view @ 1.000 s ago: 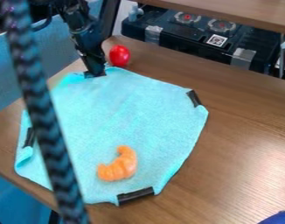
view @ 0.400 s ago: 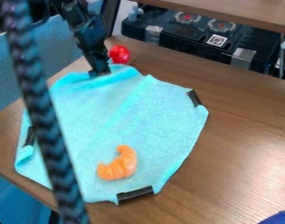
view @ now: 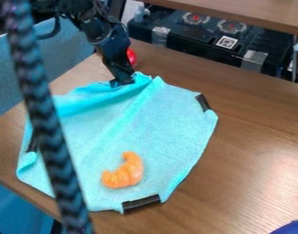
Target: Fold the cloth from top left to bottom right
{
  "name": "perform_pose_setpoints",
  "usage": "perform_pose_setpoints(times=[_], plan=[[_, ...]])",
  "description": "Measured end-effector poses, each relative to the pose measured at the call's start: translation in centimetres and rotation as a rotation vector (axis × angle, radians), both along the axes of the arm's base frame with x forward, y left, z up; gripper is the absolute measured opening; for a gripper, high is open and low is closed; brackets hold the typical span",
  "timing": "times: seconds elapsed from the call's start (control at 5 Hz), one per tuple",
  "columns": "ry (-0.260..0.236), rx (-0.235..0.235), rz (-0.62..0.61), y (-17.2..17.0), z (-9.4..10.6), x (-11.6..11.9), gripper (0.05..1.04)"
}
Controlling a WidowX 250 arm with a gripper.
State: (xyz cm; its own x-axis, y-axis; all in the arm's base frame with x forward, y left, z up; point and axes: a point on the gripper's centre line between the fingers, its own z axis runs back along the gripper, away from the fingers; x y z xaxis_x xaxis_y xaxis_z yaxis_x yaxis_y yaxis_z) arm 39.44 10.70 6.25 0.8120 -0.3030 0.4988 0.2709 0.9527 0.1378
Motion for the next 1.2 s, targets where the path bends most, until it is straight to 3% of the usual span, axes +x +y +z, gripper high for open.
perform_pose_setpoints(times=[0.4,0.6,1.2], plan=[[-0.088,0.075,-0.046,-3.3,-0.2,-2.8,0.051],[-0.107,0.064,-0.079,-4.3,1.0,-4.3,0.051],[-0.052,0.054,-0.162,-8.6,3.5,-7.8,0.051]])
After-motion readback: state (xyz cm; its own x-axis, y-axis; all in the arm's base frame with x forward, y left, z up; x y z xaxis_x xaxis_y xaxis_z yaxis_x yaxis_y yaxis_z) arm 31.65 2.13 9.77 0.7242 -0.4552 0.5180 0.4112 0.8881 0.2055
